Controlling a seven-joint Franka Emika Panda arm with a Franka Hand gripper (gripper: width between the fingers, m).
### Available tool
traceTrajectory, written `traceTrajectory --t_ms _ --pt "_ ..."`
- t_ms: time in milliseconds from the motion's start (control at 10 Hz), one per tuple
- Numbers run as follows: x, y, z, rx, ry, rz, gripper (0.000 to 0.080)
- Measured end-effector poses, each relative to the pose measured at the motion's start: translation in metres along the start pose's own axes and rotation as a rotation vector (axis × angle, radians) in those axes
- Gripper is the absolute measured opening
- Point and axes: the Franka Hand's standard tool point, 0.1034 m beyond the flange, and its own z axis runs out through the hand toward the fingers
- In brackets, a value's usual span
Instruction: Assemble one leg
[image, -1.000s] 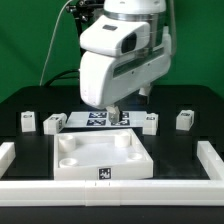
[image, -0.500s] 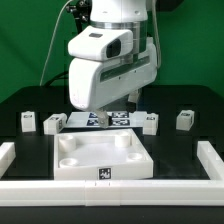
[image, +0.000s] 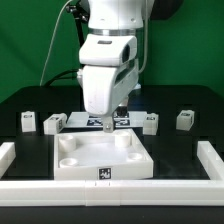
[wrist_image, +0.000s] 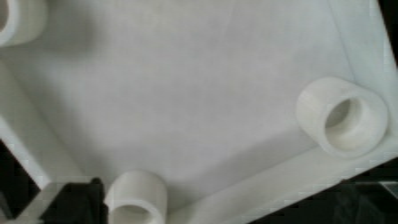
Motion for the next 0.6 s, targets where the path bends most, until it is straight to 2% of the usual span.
traceTrajectory --t_ms 100,200,600 --pt "-0.0017 -0.0029 0.0024 0.001 -0.011 -0.039 0.0650" --pt "-0.0055 -0.0048 0.0034 0.013 -0.025 -0.068 0.0650" --pt "-0.0060 -0.0053 0.0045 0.014 -0.024 -0.067 0.0650"
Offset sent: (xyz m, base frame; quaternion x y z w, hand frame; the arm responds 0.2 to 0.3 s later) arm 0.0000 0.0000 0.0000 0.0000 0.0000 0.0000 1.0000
